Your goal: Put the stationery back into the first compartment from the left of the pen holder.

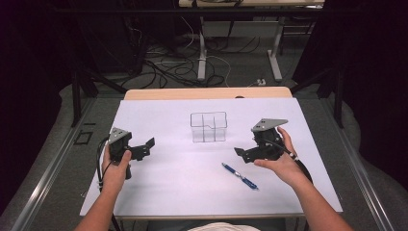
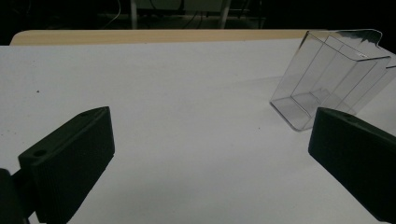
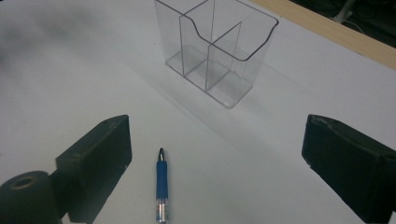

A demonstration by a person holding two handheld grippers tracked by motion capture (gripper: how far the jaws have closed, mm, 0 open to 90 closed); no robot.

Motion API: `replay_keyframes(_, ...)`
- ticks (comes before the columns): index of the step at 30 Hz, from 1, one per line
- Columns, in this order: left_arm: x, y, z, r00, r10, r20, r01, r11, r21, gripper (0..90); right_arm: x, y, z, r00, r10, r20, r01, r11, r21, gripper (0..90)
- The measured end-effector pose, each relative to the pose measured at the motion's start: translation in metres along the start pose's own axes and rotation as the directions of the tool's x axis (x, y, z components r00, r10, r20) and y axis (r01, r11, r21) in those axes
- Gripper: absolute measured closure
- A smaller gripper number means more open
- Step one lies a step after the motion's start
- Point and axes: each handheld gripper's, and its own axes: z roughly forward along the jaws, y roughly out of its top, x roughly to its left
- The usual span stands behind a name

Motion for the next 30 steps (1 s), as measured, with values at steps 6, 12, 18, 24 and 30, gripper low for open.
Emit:
replay_keyframes(6,-0.001,0.0,0.0,1.0,0.004,0.001,-0.004,1.0,-0.003,0.4,-0.001,-0.006,0.005,0.9998,-0.015,-0.013,0.015,0.999,0.038,15.0)
replay_keyframes(12,0.0,0.0,0.0,1.0,0.004,-0.001,-0.004,1.0,-0.003,0.4,0.002,-0.009,0.013,0.9972,-0.05,-0.055,0.055,0.994,0.099,28.6)
replay_keyframes(18,0.0,0.0,0.001,1.0,0.006,-0.001,-0.006,1.0,0.002,0.4,0.009,-0.011,0.02,0.9938,-0.071,-0.086,0.083,0.985,0.15,33.9)
replay_keyframes(24,-0.001,0.0,0.001,0.9999,0.011,0.001,-0.011,0.9999,0.001,0.4,0.014,-0.013,0.026,0.9909,-0.096,-0.095,0.113,0.974,0.196,38.7)
replay_keyframes(30,-0.001,-0.001,0.0,1.0,0.01,0.0,-0.01,1.0,0.0,0.4,0.016,-0.017,0.035,0.9876,-0.125,-0.096,0.145,0.957,0.253,42.3)
